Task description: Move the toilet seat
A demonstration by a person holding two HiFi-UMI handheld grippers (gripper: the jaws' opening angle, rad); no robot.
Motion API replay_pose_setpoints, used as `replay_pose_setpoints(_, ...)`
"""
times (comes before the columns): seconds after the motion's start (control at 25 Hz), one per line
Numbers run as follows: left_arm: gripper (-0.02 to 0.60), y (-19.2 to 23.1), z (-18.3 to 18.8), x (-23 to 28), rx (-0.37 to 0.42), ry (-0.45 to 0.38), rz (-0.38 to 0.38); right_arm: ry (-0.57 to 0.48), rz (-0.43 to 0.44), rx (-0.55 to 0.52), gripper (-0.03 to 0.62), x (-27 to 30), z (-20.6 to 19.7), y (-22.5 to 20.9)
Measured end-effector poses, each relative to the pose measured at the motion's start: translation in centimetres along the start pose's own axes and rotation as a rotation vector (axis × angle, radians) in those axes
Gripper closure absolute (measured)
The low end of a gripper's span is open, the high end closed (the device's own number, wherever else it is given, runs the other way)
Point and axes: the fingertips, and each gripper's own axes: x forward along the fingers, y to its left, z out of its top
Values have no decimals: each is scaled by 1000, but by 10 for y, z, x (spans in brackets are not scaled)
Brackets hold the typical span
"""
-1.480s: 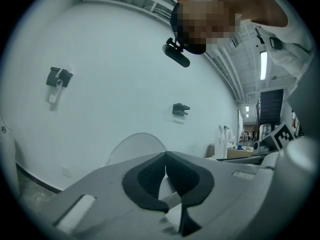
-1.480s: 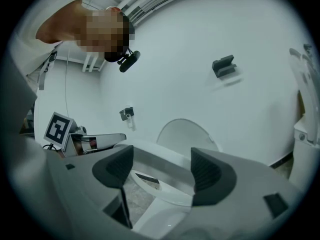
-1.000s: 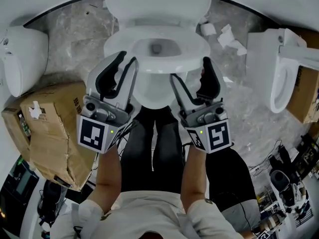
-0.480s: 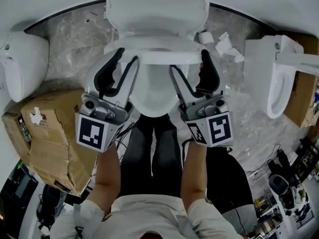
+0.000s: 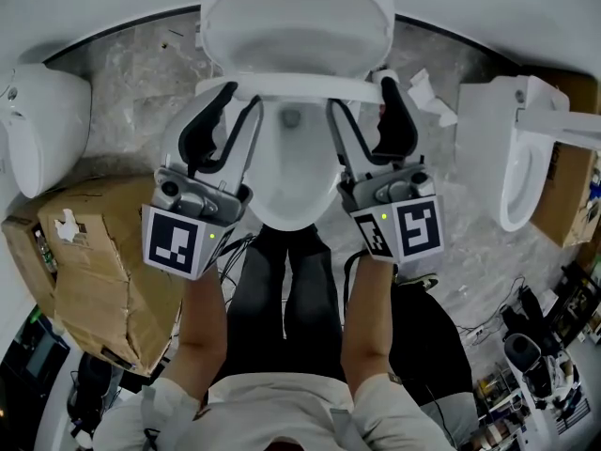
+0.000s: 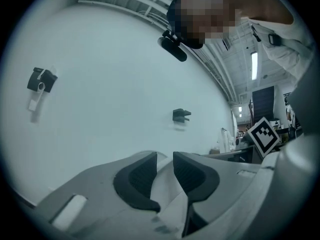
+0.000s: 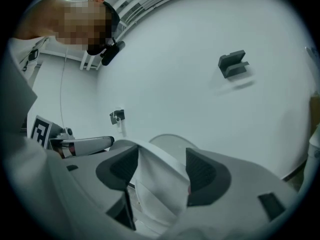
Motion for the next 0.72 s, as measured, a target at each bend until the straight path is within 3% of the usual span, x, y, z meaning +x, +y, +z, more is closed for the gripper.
replay_pose_setpoints(0.72, 477, 19, -21, 25, -13, 36, 13, -6, -21, -37, 353, 39, 5, -27)
